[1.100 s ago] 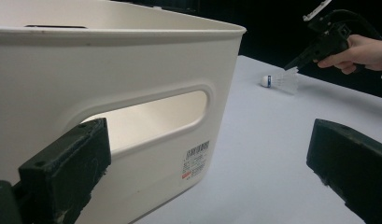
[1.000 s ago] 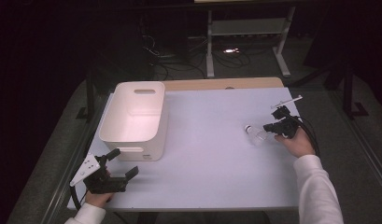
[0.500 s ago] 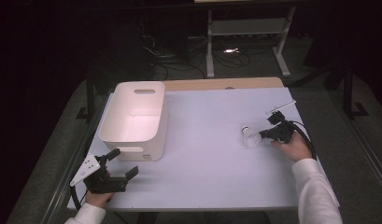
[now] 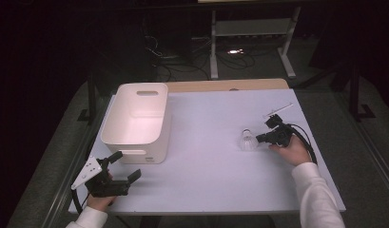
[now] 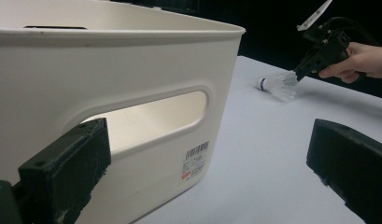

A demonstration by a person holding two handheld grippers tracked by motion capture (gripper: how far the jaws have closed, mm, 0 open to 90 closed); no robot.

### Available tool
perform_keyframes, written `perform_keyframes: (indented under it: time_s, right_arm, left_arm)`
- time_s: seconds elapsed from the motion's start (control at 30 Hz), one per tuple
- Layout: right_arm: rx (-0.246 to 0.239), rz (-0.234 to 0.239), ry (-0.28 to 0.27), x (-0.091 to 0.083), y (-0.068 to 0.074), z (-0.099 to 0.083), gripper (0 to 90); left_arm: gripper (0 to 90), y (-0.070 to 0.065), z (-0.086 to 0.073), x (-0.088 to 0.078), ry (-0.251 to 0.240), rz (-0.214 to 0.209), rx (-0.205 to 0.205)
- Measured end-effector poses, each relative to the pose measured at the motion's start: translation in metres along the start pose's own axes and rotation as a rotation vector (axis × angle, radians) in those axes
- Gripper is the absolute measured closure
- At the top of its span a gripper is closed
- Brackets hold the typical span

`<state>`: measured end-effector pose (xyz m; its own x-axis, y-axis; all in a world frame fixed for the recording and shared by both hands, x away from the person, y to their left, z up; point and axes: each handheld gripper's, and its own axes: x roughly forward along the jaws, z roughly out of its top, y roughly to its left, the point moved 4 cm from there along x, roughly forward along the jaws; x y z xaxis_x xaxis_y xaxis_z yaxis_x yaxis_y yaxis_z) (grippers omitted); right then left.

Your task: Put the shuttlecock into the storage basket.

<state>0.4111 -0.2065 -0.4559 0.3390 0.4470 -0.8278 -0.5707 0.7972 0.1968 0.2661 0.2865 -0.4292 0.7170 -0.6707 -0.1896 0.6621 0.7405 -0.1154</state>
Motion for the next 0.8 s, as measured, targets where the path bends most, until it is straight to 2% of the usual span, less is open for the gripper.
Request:
perform_keyframes:
  time_s: [0.1,0.57,0.8]
  right_arm:
    - [-0.019,0.019,0.003,0.003,0.008,0.003,88.2]
    - [-0.058,0.05,0.002,0.01,0.026,0.012,88.2]
    - [-0.097,0.058,0.011,0.017,0.039,0.022,88.2]
  left_arm:
    - [0.0,0.0,0.0,0.0,-0.001,-0.001,0.004]
    - [0.0,0.0,0.0,0.0,-0.001,0.0,-0.001]
    - [0.0,0.0,0.0,0.0,-0.001,-0.001,0.0]
